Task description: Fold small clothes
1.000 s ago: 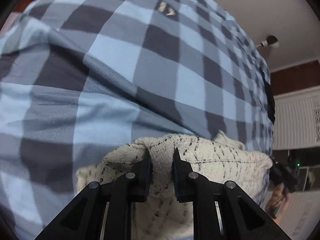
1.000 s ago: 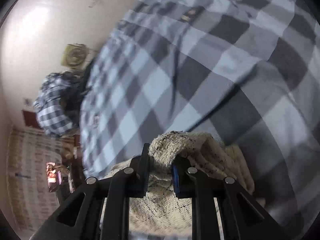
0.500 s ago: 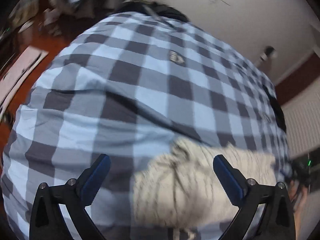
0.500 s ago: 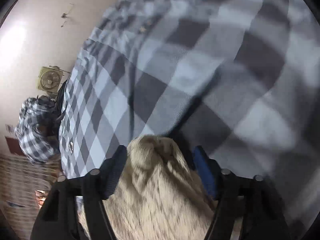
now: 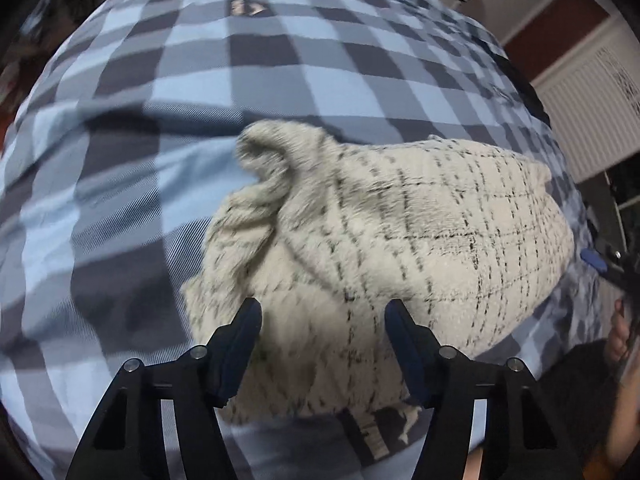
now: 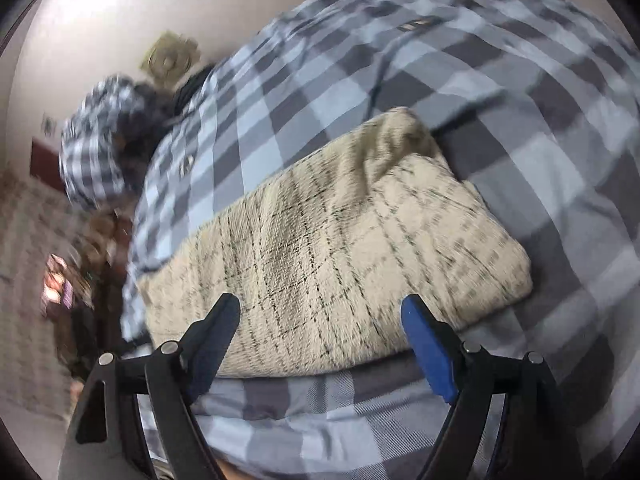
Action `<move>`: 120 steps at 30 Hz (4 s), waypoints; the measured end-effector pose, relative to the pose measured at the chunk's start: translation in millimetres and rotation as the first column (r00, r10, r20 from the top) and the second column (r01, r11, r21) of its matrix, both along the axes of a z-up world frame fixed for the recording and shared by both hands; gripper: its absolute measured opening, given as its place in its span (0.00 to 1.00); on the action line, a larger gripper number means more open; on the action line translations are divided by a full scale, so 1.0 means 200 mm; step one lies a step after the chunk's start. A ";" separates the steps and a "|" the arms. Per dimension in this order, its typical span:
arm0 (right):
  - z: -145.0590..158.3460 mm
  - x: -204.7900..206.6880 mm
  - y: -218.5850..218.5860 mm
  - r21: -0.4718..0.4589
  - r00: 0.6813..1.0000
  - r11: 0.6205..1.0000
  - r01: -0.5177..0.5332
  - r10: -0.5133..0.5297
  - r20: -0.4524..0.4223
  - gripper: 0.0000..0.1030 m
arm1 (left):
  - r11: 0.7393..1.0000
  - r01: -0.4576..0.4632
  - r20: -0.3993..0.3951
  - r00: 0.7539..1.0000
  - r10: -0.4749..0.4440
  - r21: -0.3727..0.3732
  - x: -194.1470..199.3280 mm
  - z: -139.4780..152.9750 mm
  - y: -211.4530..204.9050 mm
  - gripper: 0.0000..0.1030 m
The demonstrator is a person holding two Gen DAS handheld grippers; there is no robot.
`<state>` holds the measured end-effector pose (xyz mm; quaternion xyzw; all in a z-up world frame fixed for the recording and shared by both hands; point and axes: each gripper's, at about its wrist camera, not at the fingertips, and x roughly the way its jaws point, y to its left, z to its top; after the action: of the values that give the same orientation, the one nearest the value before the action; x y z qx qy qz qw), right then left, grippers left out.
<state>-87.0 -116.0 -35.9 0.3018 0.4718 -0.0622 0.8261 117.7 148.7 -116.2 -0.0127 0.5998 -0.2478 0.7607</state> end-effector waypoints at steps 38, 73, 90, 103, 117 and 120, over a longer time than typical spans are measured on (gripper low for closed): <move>-0.30 0.56 0.30 -0.377 0.960 0.883 -0.281 0.264 -0.098 0.90 | 0.978 -0.181 0.088 0.978 0.190 -0.102 0.15 -0.08 -0.32 0.01; -0.25 0.02 -0.41 -0.217 0.901 0.969 0.119 -0.197 -0.387 0.97 | 0.963 -0.200 0.122 0.976 0.180 0.181 -0.08 0.08 -0.44 0.01; -0.22 0.33 -0.39 -0.279 0.966 0.959 0.055 -0.122 -0.228 0.28 | 0.902 -0.203 0.249 0.962 0.112 0.382 -0.08 0.12 -0.45 0.01; -0.17 -0.02 -0.77 -0.103 0.870 0.886 0.452 -0.463 -0.170 0.03 | 0.839 -0.298 0.356 0.925 0.135 0.456 -0.06 0.15 -0.36 0.01; -0.23 0.27 -0.37 -0.267 0.966 0.960 0.079 -0.140 -0.218 0.83 | 0.923 -0.067 0.305 0.951 -0.056 0.379 -0.14 -0.03 -0.50 0.01; -0.05 0.15 -0.33 -0.303 0.986 0.947 0.105 -0.138 -0.089 0.83 | 0.931 -0.045 0.301 0.951 -0.071 0.362 -0.11 -0.03 -0.48 0.01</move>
<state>-56.3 -181.7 -45.8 0.1989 0.4822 -0.1995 0.8295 94.9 53.6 -122.7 0.1715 0.5090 -0.1363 0.8324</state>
